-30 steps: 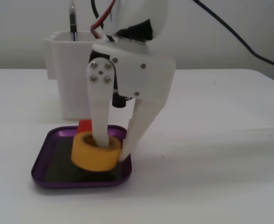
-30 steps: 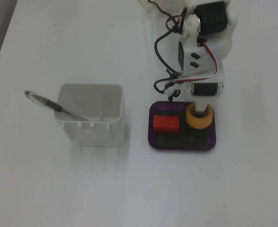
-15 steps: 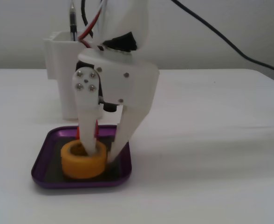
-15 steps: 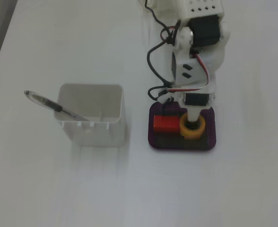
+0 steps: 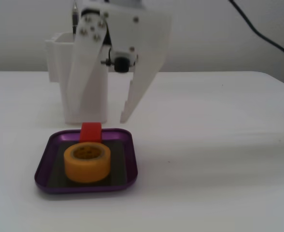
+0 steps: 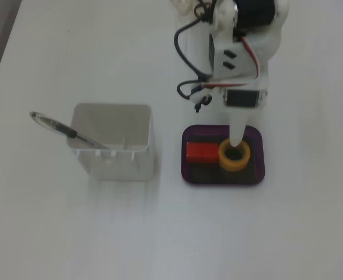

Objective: Grab up the yellow tape and put it in the box.

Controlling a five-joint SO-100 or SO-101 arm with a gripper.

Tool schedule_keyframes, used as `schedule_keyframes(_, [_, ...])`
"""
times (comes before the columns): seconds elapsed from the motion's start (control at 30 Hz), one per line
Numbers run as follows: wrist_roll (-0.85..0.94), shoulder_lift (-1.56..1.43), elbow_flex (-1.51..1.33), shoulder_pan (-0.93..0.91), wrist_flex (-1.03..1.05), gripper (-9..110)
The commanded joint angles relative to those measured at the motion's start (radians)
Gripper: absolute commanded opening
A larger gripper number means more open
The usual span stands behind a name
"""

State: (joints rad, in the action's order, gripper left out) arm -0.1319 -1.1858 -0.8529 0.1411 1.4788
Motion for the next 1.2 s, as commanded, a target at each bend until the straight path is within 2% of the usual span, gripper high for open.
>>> schedule_keyframes(0.0, [-0.008, -0.195, 0.129, 0.018, 0.103, 19])
schedule_keyframes(0.13, [-0.009, -0.373, 0.129, 0.031, 0.199, 19])
schedule_keyframes(0.33, [-0.011, -0.629, -0.193, -0.011, 0.199, 19])
schedule_keyframes(0.57, [-0.003, -0.963, -0.802, -0.12, -0.018, 19])
schedule_keyframes(0.8, [0.005, -1.376, -1.379, -0.129, -0.253, 19])
schedule_keyframes(0.97, [0.048, -1.641, -1.66, -0.13, -0.325, 19])
schedule_keyframes(1.17, [-0.023, -1.917, -1.832, -0.13, -0.354, 19])
